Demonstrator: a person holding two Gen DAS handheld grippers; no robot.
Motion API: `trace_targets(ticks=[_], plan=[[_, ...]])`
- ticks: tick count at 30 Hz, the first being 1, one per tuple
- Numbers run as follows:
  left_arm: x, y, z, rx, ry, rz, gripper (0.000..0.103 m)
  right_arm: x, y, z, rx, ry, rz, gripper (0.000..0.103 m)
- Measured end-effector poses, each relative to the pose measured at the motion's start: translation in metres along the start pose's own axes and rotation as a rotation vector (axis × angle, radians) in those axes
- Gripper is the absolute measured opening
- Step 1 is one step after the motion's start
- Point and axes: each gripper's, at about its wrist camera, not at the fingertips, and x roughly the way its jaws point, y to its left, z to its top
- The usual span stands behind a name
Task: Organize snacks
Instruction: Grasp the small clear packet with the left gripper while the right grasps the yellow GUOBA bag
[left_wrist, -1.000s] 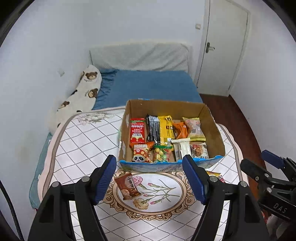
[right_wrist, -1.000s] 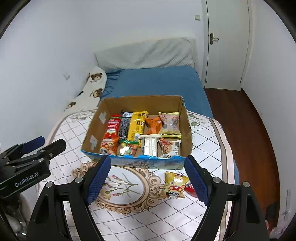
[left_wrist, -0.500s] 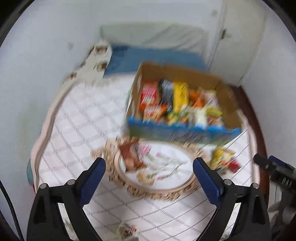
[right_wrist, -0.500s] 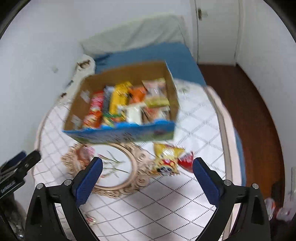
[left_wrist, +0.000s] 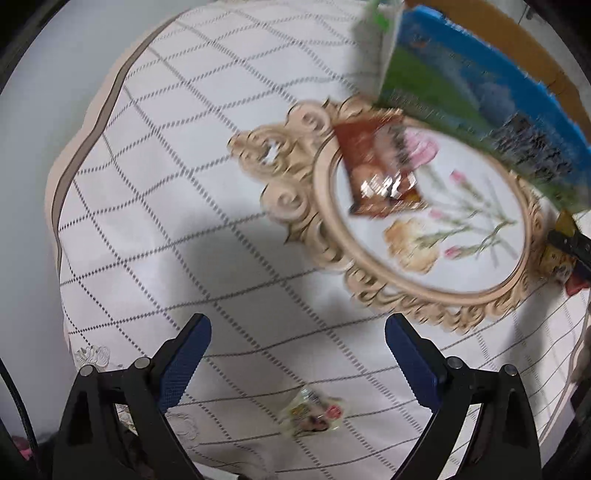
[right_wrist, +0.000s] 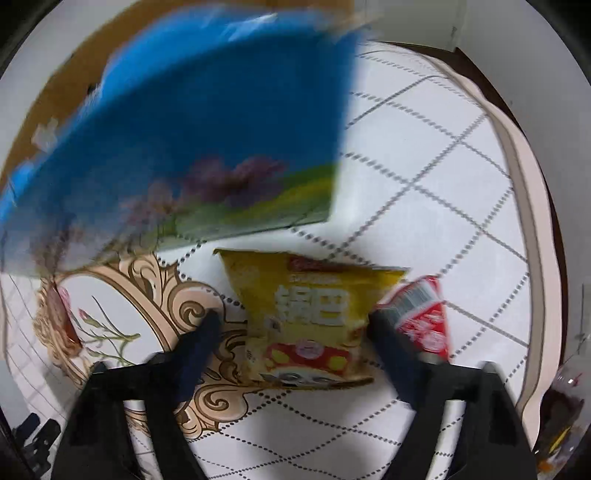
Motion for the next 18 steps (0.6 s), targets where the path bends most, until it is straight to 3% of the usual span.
trace_targets(ticks=[4, 8, 12, 15, 17, 18], plan=[[0.016, 0.006, -0.021, 0.057, 0.067, 0.032, 0.097, 0.003, 0.018, -0.022, -0.081, 0.015, 0.003, 0.061], [0.036, -0.002, -0.052, 0.184, 0.147, 0.041, 0.097, 0.004, 0.038, -0.066, -0.184, 0.087, 0.047, 0.06], [0.065, -0.016, -0.086, 0.293, 0.246, 0.028, 0.097, 0.013, 0.05, -0.117, -0.254, 0.19, 0.085, 0.059], [0.084, -0.024, -0.099, 0.31, 0.288, -0.005, 0.096, 0.019, 0.052, -0.142, -0.266, 0.229, 0.093, 0.059], [0.094, -0.029, -0.104, 0.304, 0.293, -0.028, 0.087, 0.02, 0.052, -0.154, -0.269, 0.233, 0.087, 0.059], [0.097, -0.03, -0.105, 0.296, 0.299, -0.04, 0.07, 0.02, 0.052, -0.158, -0.268, 0.234, 0.086, 0.059]])
